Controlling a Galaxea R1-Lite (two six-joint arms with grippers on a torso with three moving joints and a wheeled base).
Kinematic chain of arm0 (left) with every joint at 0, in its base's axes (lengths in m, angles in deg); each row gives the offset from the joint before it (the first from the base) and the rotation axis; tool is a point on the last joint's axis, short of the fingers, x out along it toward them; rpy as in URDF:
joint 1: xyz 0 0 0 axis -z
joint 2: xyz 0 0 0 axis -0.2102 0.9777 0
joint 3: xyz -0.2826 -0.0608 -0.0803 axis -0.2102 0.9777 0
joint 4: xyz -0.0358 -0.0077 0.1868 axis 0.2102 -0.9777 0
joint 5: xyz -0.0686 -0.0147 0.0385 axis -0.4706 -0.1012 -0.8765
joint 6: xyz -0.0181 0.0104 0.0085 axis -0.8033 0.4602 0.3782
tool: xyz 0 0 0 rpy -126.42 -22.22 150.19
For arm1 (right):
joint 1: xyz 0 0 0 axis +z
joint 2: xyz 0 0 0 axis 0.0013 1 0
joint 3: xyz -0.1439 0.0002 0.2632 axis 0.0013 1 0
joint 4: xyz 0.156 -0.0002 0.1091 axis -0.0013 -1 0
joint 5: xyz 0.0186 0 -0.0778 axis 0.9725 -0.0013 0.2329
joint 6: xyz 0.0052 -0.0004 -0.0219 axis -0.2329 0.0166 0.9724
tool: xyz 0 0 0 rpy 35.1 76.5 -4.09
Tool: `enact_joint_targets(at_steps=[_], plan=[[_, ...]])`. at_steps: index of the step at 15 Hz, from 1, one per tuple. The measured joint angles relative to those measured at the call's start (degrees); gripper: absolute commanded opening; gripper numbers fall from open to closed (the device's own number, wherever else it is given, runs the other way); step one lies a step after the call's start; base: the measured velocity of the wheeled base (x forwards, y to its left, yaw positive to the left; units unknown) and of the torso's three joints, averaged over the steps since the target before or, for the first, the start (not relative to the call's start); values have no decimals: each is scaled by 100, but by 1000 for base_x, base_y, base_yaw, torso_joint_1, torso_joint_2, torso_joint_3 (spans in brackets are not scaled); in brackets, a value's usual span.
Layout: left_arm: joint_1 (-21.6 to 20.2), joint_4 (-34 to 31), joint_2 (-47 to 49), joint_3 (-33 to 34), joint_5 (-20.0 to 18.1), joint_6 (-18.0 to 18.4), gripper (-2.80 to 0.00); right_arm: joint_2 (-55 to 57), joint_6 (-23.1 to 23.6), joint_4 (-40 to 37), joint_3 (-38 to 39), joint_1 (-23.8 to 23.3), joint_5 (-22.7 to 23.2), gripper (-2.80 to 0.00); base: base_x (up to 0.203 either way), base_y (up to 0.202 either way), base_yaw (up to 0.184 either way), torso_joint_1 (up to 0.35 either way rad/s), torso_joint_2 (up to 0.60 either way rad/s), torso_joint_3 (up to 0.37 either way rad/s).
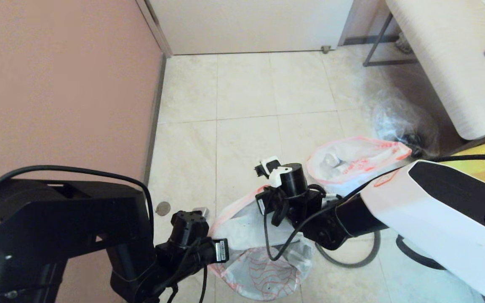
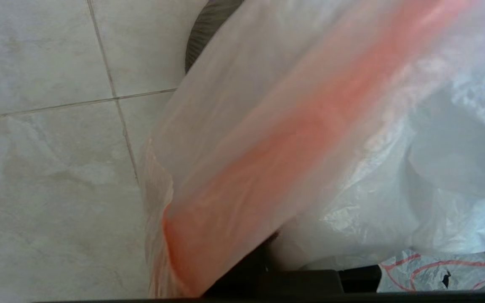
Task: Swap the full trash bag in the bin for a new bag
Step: Put the new garbage bag on the trash can
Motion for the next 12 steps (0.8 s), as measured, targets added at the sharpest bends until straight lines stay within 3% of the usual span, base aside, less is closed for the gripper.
enact_joint_targets(at_steps=[7, 12], plan=[[33, 179, 48, 39, -197, 196, -280, 403, 23, -591, -898, 126, 230, -280, 0, 0, 0, 0, 0, 0], [35, 370, 114, 28, -197, 216, -280, 456, -9, -605, -845, 415, 271, -280, 0, 0, 0, 0, 0, 0]])
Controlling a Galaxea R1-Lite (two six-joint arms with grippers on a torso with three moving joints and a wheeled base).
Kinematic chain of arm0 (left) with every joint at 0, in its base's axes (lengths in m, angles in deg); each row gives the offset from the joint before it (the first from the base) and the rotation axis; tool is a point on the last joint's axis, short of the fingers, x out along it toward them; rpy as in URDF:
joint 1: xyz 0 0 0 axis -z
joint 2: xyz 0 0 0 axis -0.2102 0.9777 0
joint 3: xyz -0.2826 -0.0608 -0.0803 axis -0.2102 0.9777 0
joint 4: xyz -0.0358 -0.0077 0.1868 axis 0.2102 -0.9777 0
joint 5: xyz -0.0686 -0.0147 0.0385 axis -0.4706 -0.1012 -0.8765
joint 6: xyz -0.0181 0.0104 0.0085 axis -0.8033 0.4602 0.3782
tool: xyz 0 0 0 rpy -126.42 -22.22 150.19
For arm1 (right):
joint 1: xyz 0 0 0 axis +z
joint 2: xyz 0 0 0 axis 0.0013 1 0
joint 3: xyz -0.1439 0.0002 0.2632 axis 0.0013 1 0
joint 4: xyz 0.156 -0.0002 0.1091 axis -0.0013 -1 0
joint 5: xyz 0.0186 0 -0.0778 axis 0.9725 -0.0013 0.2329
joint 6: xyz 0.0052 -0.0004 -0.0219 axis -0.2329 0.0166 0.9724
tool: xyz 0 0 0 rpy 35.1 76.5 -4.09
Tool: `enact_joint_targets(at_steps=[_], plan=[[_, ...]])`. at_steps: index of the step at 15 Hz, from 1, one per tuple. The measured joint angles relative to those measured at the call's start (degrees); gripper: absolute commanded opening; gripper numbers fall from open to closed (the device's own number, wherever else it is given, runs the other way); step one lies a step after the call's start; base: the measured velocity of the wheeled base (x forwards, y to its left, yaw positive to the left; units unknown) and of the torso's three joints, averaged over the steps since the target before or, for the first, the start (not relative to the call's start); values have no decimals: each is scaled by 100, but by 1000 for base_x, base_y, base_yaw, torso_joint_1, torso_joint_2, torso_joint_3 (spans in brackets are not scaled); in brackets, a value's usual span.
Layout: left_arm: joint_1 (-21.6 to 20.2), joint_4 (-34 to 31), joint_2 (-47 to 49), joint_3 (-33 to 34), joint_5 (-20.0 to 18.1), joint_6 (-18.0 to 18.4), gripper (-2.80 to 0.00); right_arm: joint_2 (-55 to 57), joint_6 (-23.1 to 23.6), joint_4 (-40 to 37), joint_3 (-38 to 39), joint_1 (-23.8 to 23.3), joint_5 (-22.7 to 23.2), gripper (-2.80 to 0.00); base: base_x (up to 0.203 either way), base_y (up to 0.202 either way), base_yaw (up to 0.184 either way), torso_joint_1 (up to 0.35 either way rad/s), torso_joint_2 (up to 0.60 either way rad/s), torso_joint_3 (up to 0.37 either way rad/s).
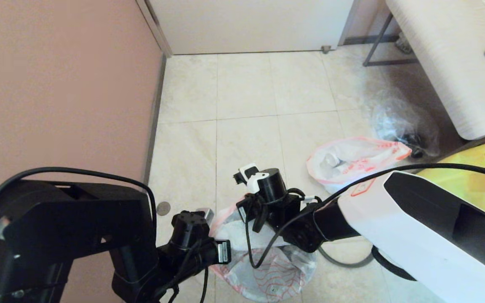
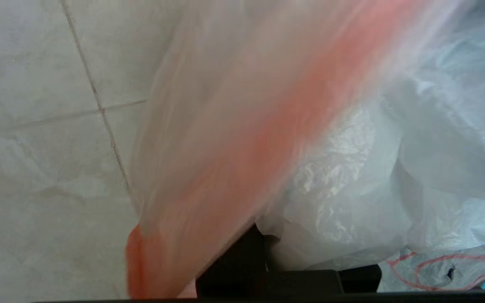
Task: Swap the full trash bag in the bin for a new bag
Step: Put the new garbage bag on the trash can
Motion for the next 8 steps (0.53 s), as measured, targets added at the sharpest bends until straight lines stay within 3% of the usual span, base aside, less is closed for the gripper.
enact_joint_targets(at_steps=[8], plan=[[-2, 86, 39, 32, 11, 0, -280, -202, 0, -5, 341, 269, 55, -280, 0, 0, 0, 0, 0, 0]])
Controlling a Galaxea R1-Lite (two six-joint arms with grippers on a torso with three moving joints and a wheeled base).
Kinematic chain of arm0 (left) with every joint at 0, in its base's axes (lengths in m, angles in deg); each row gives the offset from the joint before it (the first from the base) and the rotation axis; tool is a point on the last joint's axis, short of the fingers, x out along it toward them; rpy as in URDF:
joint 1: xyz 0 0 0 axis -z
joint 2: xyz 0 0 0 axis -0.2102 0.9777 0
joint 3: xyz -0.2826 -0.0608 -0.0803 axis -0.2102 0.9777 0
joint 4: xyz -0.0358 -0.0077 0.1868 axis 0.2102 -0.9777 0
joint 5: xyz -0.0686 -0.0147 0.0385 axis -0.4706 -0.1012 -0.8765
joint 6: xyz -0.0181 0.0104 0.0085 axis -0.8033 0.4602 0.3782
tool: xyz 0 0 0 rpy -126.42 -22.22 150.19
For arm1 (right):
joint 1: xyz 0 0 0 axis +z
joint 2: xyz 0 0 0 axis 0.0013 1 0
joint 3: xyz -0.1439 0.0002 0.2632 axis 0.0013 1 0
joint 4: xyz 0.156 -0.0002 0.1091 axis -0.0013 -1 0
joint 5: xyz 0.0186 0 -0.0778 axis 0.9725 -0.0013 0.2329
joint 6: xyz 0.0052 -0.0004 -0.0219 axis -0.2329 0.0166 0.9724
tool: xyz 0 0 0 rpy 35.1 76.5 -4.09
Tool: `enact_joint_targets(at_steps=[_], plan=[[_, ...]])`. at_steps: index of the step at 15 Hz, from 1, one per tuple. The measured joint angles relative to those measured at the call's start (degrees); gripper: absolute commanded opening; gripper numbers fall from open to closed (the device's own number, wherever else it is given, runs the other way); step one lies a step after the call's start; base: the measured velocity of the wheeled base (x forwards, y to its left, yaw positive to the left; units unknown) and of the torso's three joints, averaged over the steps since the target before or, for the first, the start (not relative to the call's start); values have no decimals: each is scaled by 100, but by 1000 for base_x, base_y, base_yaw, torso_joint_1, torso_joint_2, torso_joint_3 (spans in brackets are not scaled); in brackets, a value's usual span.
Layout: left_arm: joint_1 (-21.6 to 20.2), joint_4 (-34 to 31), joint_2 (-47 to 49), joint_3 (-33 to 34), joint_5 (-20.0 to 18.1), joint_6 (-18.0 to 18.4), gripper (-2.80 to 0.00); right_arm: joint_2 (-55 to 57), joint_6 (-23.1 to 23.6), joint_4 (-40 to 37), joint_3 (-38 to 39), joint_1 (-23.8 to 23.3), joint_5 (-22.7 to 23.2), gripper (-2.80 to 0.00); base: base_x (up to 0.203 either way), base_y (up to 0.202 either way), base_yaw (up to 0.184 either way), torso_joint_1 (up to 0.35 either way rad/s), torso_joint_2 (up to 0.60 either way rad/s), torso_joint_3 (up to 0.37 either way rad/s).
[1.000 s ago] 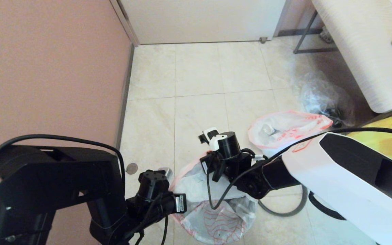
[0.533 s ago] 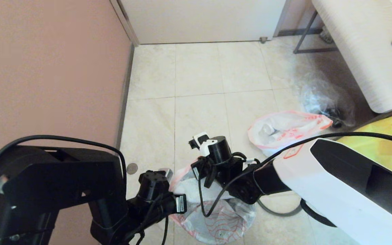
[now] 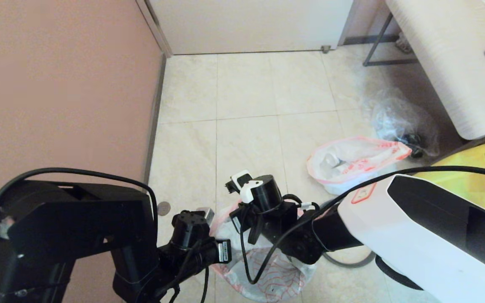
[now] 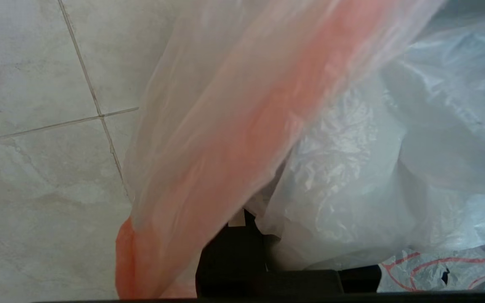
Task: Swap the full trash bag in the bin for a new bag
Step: Put the new garbage bag on the trash can
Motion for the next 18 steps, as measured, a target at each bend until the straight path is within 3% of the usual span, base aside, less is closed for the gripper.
enact_joint_targets(at_steps=[7, 13, 18], plan=[[40, 1294, 130, 485, -60, 358, -280, 284, 8, -155, -614, -386, 44, -280, 0, 0, 0, 0, 0, 0], [2, 1379, 215, 499, -24, 330, -280, 455, 4, -210, -940, -1135, 9, -280, 0, 0, 0, 0, 0, 0], [-88, 1160, 210, 320, 160, 339, -280, -246, -247, -196, -244, -1174, 11, -280, 0, 0, 0, 0, 0, 0]])
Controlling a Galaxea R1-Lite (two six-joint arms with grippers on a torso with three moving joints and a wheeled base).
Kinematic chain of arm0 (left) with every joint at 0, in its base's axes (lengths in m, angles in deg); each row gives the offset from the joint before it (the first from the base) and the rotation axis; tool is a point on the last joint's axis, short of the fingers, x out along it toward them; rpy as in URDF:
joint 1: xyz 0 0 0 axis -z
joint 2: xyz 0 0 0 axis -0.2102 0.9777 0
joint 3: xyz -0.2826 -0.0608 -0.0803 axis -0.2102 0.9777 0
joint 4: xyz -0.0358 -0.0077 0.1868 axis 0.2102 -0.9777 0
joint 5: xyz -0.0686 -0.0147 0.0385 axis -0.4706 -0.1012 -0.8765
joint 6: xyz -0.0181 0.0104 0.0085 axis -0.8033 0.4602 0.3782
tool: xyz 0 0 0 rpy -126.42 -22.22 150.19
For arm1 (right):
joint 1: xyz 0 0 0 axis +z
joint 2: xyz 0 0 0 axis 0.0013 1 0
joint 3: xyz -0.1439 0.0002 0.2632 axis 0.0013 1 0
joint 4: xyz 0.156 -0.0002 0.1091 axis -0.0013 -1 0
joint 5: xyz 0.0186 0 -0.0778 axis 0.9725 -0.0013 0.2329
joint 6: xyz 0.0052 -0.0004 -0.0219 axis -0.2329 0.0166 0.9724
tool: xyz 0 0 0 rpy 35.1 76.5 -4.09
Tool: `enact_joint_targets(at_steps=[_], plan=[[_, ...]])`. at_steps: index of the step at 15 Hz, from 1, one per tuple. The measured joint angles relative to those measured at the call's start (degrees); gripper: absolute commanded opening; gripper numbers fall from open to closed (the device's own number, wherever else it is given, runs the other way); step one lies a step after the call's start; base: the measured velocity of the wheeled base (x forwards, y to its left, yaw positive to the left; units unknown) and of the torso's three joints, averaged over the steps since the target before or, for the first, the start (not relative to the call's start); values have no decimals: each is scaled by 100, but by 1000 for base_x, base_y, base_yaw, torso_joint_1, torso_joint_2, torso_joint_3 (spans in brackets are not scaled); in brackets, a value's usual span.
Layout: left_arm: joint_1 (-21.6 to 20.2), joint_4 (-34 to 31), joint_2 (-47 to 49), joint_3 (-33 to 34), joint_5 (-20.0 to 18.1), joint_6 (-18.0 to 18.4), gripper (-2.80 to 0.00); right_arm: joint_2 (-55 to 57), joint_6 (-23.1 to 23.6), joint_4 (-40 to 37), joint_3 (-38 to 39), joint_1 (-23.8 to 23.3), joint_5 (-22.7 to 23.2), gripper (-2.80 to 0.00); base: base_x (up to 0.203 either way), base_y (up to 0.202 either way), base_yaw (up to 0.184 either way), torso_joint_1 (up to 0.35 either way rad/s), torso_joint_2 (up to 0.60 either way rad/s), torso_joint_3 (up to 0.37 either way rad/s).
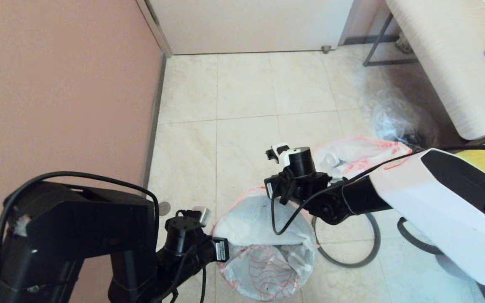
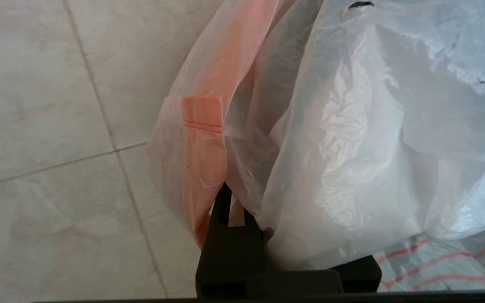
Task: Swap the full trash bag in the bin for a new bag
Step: Put the new garbage bag on the trash can
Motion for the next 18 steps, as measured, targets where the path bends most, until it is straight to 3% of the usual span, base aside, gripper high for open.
enact_joint_targets(at_steps=[3, 5, 9, 10, 15, 18], plan=[[-299, -215, -41, -376, 27, 9, -280, -813, -263, 52, 1106, -3, -16, -280, 0, 0, 0, 0, 0, 0], [-496, -687, -140, -701, 13, -90, -280, -1349, -351, 224, 1971, -68, -110, -280, 0, 0, 0, 0, 0, 0], [-619, -798, -188, -894, 24, -90, -280, -1998, -240, 1129, 3301, -86, -767, -280, 0, 0, 0, 0, 0, 0], [-624, -798, -185, -904, 31, -88, 0, -2080, -220, 1312, 3498, -17, -820, -280, 0, 0, 0, 0, 0, 0], [-607, -874, -530, -762, 97, -50, 0, -2334, -141, 1444, 3779, 228, -1080, -280, 0, 0, 0, 0, 0, 0], [-506, -1445, -999, -660, 101, 28, 0, -2527, 68, 1427, 3987, 303, -1190, -280, 0, 0, 0, 0, 0, 0]])
